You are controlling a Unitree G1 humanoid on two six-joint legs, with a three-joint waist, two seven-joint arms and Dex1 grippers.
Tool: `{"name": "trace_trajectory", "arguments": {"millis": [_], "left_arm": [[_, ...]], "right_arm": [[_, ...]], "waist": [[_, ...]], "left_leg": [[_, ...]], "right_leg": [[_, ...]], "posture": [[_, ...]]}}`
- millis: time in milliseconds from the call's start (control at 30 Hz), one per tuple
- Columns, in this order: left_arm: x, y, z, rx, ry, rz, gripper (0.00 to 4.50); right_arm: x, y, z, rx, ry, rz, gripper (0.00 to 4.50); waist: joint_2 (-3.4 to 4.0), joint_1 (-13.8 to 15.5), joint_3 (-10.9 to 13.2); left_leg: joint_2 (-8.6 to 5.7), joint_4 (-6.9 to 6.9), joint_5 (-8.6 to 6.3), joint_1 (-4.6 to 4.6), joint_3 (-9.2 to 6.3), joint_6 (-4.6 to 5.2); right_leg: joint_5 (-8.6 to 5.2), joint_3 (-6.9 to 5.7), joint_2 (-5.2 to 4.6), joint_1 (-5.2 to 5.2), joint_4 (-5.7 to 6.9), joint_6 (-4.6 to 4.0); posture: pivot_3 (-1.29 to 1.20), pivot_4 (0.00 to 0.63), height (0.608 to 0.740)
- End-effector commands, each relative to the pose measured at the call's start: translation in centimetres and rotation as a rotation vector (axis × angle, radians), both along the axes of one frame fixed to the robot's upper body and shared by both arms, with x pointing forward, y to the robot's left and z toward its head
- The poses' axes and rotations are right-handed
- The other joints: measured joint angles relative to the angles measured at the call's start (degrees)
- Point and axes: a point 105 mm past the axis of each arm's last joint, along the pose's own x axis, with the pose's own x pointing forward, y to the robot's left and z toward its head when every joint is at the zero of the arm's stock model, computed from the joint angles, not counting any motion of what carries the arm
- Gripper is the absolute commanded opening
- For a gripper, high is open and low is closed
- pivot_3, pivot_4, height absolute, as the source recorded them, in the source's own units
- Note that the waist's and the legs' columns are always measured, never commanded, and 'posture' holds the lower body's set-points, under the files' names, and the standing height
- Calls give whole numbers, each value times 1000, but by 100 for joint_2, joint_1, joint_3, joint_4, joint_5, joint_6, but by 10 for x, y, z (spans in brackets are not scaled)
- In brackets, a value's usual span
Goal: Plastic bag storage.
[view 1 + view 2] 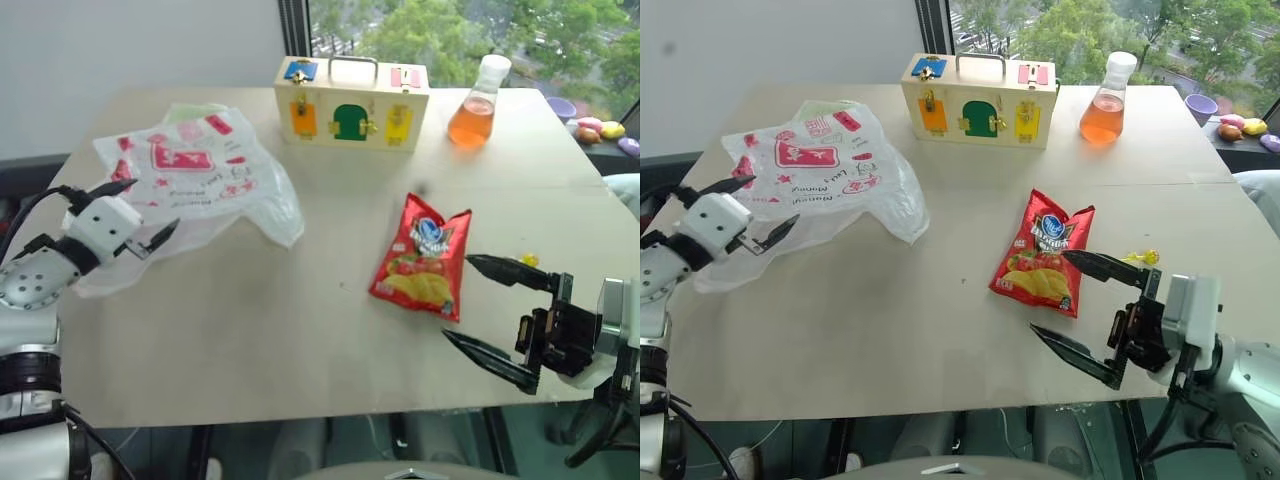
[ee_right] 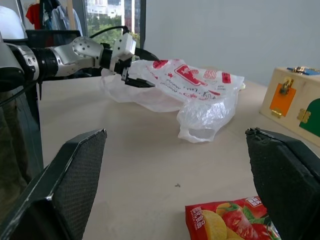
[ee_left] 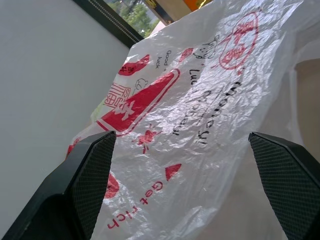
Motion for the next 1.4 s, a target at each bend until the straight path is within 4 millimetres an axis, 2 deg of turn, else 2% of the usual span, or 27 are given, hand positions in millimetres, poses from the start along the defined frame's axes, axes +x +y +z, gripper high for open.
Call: {"name": "trace_trajectory", "arguments": {"millis": [33,133,167,233,333,367,433,467,567,633,800,867,900,933,1000,1067,1133,1200,1233,1300,1333,1400], "left_arm": [[8,0,13,138,-36,18,4448],[14,3,17,192,-43,36,4448],[15,5,17,203,-33,40,3920],[14,3,16,227,-31,15,3176],[4,-15,13,37,43,-114,1785],[-3,-19,12,4,86,-161,1785],[-12,-14,16,24,94,-169,2077],[-14,-8,17,41,82,-142,2366],[-12,7,15,88,65,-54,3897],[-10,13,12,139,60,-14,4458],[4,21,4,284,43,77,4458],[16,18,13,251,-3,105,4458],[22,13,21,200,-33,103,3972],[26,11,28,131,-53,105,3789],[29,6,36,-32,-42,82,2970],[28,7,40,-191,-12,81,1903],[29,9,45,-424,35,102,928],[29,1,53,-677,82,93,19],[28,-11,55,-811,163,59,19],[15,-57,62,-1040,393,-83,19],[7,-79,68,-1103,477,-155,19],[-5,-110,82,-1178,552,-260,19]], "right_arm": [[-11,5,5,4,-61,30,4500],[-12,7,1,9,-66,25,4500],[-11,7,-1,11,-66,21,4500],[-11,7,-5,10,-69,13,4500],[-12,5,-7,9,-69,7,4500],[-12,4,-9,8,-68,4,4500],[-9,2,-12,10,-70,-4,4500],[-7,3,-12,17,-73,-5,4500],[-3,8,-13,35,-78,5,4500],[-2,9,-14,40,-77,16,4500],[3,6,-14,42,-80,21,4500],[5,8,-14,45,-81,24,4500],[5,8,-13,46,-80,23,4500],[6,8,-14,45,-79,23,4500],[10,5,-18,29,-64,1,4500],[16,4,-23,11,-36,-34,4500],[23,4,-28,-4,-9,-81,4500],[34,0,-36,-61,-17,-159,4500],[39,-2,-43,-108,-13,-200,4500],[56,-11,-56,-130,100,-335,4500],[60,-13,-59,-122,141,-359,4500],[68,-16,-64,-97,252,-416,4500]], "waist": [[-1,4,-1],[-4,9,-2],[-5,11,-2],[-4,6,-2],[-2,-19,-2],[-2,-30,-2],[-3,-61,-1],[-3,-75,-1],[-5,-104,0],[1,-105,0],[-2,-89,-2],[-4,-81,-2],[-7,-70,-1],[-7,-52,-1],[-8,-58,-2],[-7,-112,-2],[-7,-158,-1],[-8,-160,-1],[-9,-152,0],[-16,-148,2],[-19,-129,4],[-17,-106,5]], "left_leg": [[0,0,0,0,0,0],[-1,1,0,-1,0,0],[-1,1,0,-1,0,0],[-1,1,0,0,0,0],[-1,0,0,0,3,0],[-1,0,0,-1,4,0],[1,0,0,-1,4,0],[1,0,0,-1,3,0],[4,1,0,2,0,0],[4,1,0,11,0,0],[0,2,0,7,0,0],[-1,2,0,6,-1,0],[-1,2,0,6,-2,0],[-1,2,0,4,-5,0],[-2,3,0,3,-6,0],[-2,3,0,3,-2,0],[0,2,0,3,-1,0],[1,2,0,3,-3,0],[1,3,0,3,-4,0],[0,4,0,2,-8,0],[-1,6,0,-1,-13,0],[-9,12,0,-5,-23,-1]], "right_leg": [[0,0,0,0,0,0],[1,0,0,1,0,1],[1,0,0,1,0,1],[0,-1,1,1,0,1],[1,1,-2,1,0,0],[2,1,-2,0,0,-2],[12,1,-5,0,1,-21],[12,1,-4,0,1,-22],[-12,-1,2,0,2,-19],[-13,-1,1,5,6,-19],[-6,-1,0,7,6,-9],[0,-1,0,6,5,1],[0,-2,1,6,5,2],[1,-6,1,6,6,2],[2,-8,1,6,6,1],[9,-5,0,6,7,-12],[13,-3,1,4,7,-19],[13,-4,3,2,9,-19],[12,-4,3,2,11,-16],[2,-5,3,3,12,0],[2,-6,2,2,16,0],[2,-9,-8,4,16,-1]], "posture": [[0,150,740],[0,150,740],[0,150,740],[0,150,740],[0,150,740],[0,150,740],[0,150,740],[0,150,740],[0,150,740],[0,150,740],[0,150,740],[0,150,740],[0,150,740],[0,150,740],[0,150,740],[0,150,740],[0,150,740],[0,150,740],[0,150,740],[0,150,740],[0,150,740],[0,150,740]]}}
